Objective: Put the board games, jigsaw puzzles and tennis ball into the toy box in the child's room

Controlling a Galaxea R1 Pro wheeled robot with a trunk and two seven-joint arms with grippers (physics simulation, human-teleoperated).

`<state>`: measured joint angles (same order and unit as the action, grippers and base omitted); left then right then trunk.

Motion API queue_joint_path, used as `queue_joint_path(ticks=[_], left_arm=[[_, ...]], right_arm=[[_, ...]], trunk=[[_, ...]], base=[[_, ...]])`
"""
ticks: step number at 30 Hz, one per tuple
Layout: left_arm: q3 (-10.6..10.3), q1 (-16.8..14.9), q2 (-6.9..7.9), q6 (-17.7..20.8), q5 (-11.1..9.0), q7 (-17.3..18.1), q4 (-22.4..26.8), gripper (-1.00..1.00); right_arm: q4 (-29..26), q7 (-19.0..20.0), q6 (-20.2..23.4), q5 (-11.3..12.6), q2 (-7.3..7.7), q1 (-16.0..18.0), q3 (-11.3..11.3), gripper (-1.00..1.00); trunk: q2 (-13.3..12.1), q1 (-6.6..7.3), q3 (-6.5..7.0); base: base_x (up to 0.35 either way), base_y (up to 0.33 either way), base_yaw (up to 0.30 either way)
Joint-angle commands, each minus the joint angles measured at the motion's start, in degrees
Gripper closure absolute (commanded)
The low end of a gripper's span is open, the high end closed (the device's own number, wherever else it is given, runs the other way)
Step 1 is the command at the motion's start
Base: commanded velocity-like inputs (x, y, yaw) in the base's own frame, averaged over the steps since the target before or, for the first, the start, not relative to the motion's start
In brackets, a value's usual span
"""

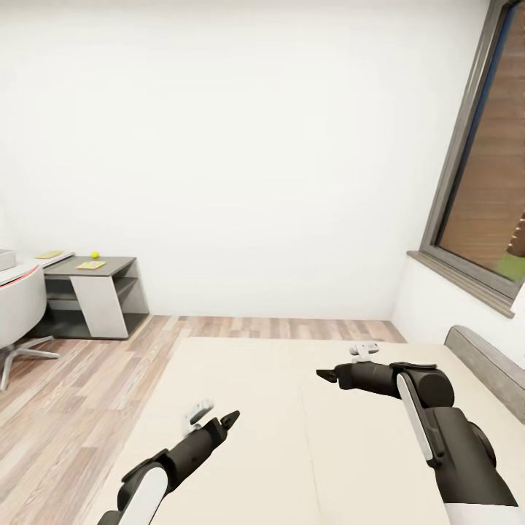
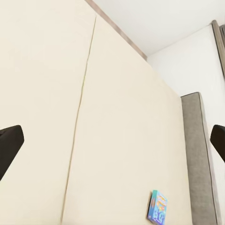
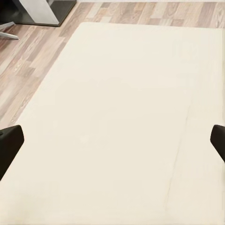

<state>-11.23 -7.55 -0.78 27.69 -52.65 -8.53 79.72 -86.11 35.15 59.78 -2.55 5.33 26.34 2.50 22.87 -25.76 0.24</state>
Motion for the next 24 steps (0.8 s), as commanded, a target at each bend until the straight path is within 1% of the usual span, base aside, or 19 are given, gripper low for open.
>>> queue_joint_path(ticks=[1, 24], left_arm=[[0.0, 0.0, -0.01, 0.2, -0.6, -0.5, 0.1, -1.0], [0.0, 0.0, -0.01, 0.2, -0.6, -0.5, 0.1, -1.0]], right_arm=[[0.0, 0.4, 0.2, -0.3, 0.0, 0.0, 0.0, -1.0], [0.0, 0.4, 0.2, -0.3, 0.09, 0.0, 0.1, -1.0]], trunk=[[0.0, -0.02, -0.03], [0.0, -0.02, -0.03]], base=[[0.0, -0.135, 0.0], [0.0, -0.135, 0.0]])
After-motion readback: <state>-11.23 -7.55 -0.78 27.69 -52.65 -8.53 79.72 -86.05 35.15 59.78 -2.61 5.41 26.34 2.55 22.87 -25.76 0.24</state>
